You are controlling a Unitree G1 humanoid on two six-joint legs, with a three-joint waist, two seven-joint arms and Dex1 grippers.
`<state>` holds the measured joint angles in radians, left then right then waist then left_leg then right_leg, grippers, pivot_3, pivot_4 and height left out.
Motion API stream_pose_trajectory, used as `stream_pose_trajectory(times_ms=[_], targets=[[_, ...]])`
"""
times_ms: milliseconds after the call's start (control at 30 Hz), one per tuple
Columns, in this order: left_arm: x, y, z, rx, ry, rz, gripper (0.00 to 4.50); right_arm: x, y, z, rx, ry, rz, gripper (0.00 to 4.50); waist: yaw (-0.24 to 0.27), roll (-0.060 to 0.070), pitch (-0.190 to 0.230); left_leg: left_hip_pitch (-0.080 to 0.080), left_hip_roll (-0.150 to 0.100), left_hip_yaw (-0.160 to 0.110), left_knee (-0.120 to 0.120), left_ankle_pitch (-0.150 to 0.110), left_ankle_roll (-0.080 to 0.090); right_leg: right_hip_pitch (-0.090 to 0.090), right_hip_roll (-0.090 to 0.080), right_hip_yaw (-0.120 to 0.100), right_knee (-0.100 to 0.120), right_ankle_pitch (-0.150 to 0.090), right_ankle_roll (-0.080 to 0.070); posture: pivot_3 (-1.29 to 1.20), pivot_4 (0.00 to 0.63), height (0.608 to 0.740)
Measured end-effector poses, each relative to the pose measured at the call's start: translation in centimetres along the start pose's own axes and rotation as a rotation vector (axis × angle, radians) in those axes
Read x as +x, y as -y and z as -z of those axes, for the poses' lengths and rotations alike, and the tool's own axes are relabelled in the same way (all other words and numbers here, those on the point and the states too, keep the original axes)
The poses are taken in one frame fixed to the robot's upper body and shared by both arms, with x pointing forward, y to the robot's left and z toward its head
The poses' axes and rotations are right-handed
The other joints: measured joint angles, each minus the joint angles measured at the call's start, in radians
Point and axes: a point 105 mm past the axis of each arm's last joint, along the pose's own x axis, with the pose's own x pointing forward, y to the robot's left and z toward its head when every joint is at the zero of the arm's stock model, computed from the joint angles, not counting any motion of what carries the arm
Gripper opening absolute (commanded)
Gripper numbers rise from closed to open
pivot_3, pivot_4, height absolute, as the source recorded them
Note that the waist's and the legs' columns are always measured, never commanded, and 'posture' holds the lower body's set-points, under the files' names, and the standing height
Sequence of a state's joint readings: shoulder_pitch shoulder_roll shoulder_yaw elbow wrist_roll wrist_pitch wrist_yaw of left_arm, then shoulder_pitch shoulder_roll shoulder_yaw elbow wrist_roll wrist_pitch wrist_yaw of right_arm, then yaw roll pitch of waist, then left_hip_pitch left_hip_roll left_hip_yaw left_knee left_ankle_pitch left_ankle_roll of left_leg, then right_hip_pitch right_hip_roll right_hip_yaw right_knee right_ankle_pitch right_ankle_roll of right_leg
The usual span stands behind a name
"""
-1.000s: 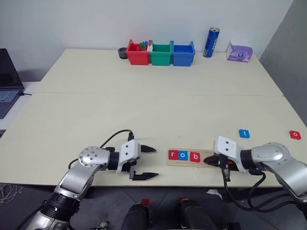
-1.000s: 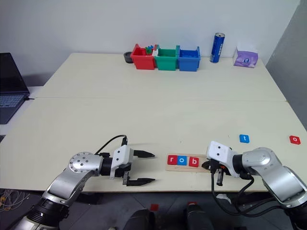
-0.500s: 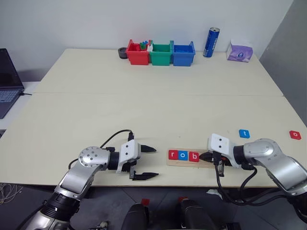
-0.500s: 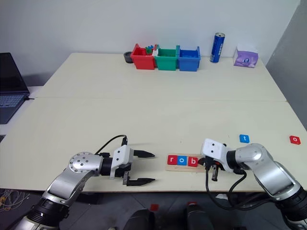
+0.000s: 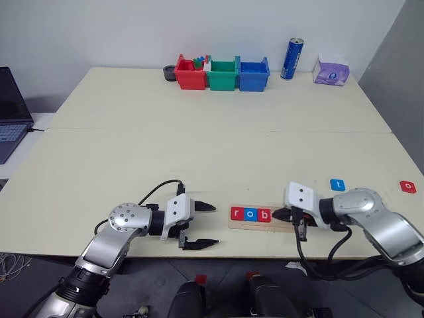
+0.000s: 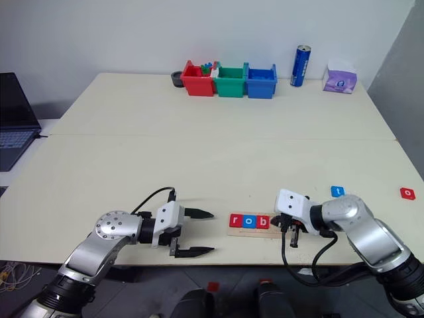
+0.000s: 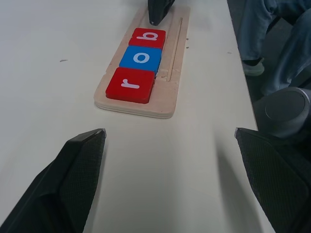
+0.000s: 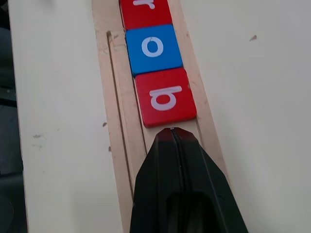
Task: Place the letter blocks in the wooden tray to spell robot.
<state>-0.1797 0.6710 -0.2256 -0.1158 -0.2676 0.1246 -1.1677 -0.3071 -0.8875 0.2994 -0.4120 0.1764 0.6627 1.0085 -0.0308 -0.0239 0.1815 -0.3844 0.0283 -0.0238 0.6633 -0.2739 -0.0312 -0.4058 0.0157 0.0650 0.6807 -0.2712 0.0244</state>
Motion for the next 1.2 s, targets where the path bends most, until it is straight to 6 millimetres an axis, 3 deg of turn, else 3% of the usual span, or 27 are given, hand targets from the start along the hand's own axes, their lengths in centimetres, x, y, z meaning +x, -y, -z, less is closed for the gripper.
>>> stream_pose_trajectory(times_ms=[233,333,433,667,867,1200], targets=[[0.1,0.0,-0.1,-0.003,0.007,-0.001,4.5,-3.2,1.7,-0.6,0.04,0.045,0.09,0.01,0.001,0.0,0.0,0.0,0.0,0.0,0.0,0.0,0.0,0.0,0.0,0.0,0.0,0.0,0.0,0.0,0.15,0.74],[0.2,0.0,-0.1,-0.006,0.01,-0.003,4.5,-5.7,3.7,-0.3,0.073,0.067,0.234,0.86,0.001,0.0,0.0,0.0,0.0,0.0,0.0,0.0,0.0,0.0,0.0,0.0,0.0,0.0,0.0,0.0,0.15,0.74],[0.3,0.0,-0.2,-0.013,0.013,-0.011,4.5,-7.8,5.7,1.6,0.166,0.07,0.411,1.93,0.001,0.0,0.0,0.0,0.0,0.001,0.0,0.0,0.0,0.0,0.0,0.001,0.0,0.0,0.0,0.0,0.15,0.74],[0.7,0.0,-0.9,-0.004,0.038,-0.014,4.5,-9.3,7.4,5.1,0.391,0.112,0.681,4.43,-0.001,0.0,0.0,0.0,0.0,0.001,0.0,0.0,0.0,0.0,0.0,0.004,0.001,0.0,0.0,0.0,0.15,0.74],[0.8,-0.2,-1.1,-0.006,0.042,-0.016,4.5,-10.3,8.2,7.5,0.535,0.102,0.85,4.47,0.0,0.001,0.0,0.0,-0.001,0.001,0.0,0.0,0.0,0.0,0.0,0.004,0.001,0.0,0.0,0.0,0.15,0.74],[1.0,-0.4,-1.4,0.004,0.048,-0.019,4.5,-16.0,12.6,12.5,0.755,0.067,1.35,4.47,-0.002,0.001,-0.001,0.001,-0.001,0.004,-0.001,0.0,0.0,0.0,0.0,0.005,0.0,0.002,-0.004,0.0,0.15,0.74]])
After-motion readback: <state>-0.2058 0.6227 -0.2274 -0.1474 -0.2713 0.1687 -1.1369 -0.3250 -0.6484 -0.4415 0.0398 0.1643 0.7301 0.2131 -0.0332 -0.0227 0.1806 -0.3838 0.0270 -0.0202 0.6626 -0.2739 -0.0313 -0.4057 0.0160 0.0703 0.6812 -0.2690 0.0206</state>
